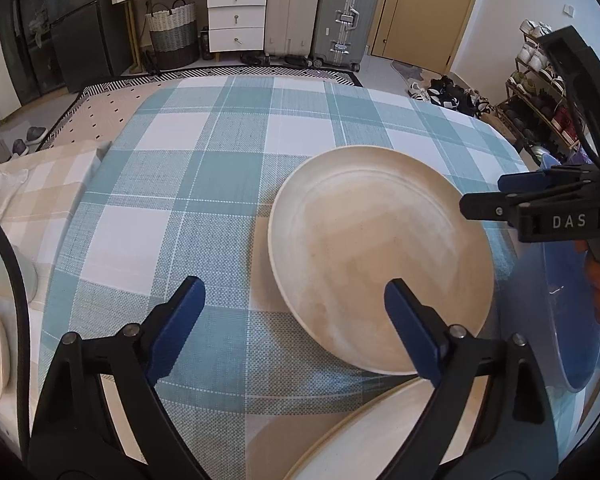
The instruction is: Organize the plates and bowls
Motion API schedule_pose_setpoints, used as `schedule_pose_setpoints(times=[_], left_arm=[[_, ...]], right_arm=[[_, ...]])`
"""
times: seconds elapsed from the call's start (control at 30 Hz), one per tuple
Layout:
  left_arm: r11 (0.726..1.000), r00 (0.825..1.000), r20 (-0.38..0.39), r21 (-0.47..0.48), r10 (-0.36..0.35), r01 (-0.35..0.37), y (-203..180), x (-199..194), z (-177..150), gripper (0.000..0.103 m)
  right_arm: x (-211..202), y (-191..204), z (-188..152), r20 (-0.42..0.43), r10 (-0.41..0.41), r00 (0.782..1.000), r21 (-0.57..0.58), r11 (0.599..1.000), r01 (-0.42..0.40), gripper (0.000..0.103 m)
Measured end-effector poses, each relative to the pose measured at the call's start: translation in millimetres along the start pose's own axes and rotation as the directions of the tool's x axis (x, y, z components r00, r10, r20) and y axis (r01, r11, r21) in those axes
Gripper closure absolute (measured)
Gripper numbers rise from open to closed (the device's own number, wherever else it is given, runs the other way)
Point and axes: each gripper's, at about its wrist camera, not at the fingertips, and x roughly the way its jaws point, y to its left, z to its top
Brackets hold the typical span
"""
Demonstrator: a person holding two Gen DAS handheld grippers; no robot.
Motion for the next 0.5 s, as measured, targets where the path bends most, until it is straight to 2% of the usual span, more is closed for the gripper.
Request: schedule_pose_setpoints(times=[0.13,0.5], left_arm=[[1.0,1.0,-0.012,0.008,0.005,-0.005,-3,8,0,0.016],[1.0,0.999,-0.051,0.013,-0.003,0.004,-4,23,-2,0.039]], right_arm=[[13,-4,3,-0.029,0.036,0.999,0.014,0.999,-0.035,0.023],[36,-3,2,-0.09,0.033,0.995,-0.003,0.999,-0.034,0.057]])
